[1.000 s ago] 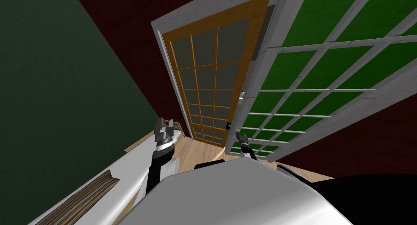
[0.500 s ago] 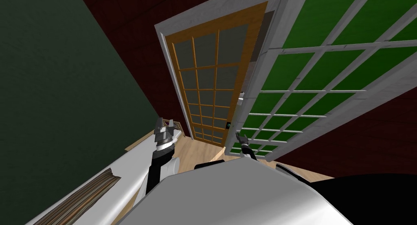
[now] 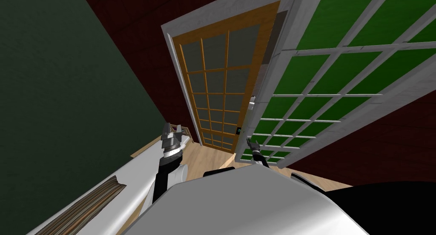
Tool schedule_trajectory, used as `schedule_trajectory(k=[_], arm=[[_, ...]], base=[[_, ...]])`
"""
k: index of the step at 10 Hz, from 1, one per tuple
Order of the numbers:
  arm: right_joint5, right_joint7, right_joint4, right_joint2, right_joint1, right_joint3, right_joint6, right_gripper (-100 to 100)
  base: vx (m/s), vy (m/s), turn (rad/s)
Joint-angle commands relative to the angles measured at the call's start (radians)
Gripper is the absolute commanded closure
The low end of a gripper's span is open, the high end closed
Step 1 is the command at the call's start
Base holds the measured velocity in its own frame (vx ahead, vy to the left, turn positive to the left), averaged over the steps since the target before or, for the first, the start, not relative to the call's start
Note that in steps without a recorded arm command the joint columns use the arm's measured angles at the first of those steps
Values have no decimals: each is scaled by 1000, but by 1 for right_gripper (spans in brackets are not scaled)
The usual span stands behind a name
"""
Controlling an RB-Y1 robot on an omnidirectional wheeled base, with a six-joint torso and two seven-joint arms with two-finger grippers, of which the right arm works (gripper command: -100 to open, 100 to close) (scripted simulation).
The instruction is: Pull the door open
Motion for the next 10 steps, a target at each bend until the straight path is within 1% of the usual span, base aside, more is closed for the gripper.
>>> schedule_trajectory(k=[1, 2, 3, 5, 7, 8, 9, 10], arm=[[-12, 9, 20, -21, 31, -20, 9, 100], [-12, 9, -13, -21, 31, -20, 9, 100], [-12, 9, -8, -21, 31, -20, 9, 100], [-12, 9, 20, -21, 31, -20, 9, 100], [-12, 9, 20, -21, 31, -20, 9, 100], [-12, 9, -14, -21, 31, -20, 9, 100], [-12, 9, -36, -21, 31, -20, 9, 100], [-12, 9, -23, -21, 31, -20, 9, 100]], base=[[-62, 7, -50], [-55, 10, -37], [-30, 1, -8], [-6, 1, 21], [0, 10, -17], [0, 0, 0], [1, -15, -16], [7, -7, -5]])
